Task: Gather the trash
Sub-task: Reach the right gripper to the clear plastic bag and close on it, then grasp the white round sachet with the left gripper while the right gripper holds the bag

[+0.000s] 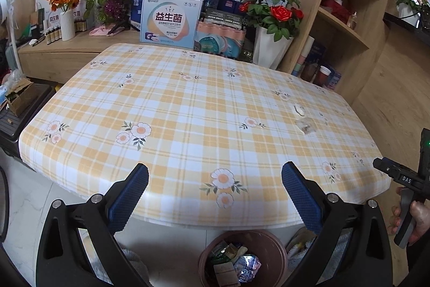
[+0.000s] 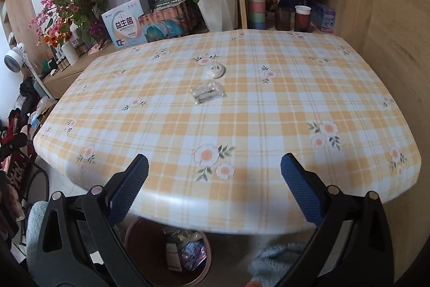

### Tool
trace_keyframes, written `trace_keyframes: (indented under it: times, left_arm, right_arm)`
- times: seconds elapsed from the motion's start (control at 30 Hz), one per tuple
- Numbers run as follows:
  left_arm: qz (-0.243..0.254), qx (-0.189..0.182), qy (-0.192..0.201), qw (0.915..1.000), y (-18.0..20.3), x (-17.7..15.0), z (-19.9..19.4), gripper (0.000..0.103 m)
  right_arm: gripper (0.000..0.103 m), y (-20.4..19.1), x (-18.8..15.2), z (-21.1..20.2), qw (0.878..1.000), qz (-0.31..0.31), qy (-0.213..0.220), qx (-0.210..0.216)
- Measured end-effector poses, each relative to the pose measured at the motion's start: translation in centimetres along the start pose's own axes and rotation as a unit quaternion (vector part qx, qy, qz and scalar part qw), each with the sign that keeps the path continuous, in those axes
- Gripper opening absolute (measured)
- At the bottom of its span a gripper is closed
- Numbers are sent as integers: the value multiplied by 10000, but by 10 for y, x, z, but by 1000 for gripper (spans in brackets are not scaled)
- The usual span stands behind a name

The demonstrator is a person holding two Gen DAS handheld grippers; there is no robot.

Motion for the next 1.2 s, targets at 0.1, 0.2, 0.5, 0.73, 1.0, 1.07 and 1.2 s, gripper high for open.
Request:
trace_keyframes:
  times: [0.1,0.2,0.5,0.73,1.0,1.07,1.2]
  left_arm:
    - [104,144,90,9998,1,9,14,97]
    - [46,216,40,9997,-1,18,32,97]
    - [290,206,1,9994,16,37,78,97]
    - [453,167,-145,9987,29,41,113,97]
    - [704,36,-281,9971,51,45,142,97]
    - [784,-150,-374,9961,65,45,151,97]
    - [1128,-387,-591,9911,103,38,172,97]
  right_arm:
    - [97,12,17,27,10000,-53,-1,80]
    - [97,19,35,59,9997,-157,-49,173]
    - [94,8,76,169,9949,-723,-651,282]
    - [85,-3,92,212,9908,-945,-968,84]
    - [50,-1,90,212,9903,-1015,-924,204]
    - [48,5,90,201,9923,-948,-750,282]
    - [48,28,90,183,9947,-858,-546,131]
Point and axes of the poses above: each gripper's, at about its wrist camera, not at the fingertips, and z roughly the way its jaws point, y to its right, x to its top, the point moved 5 cm from there along z, roughly the way its jaws point, and after that the axes turned 14 degrees about -z, right-handed, at the moved point
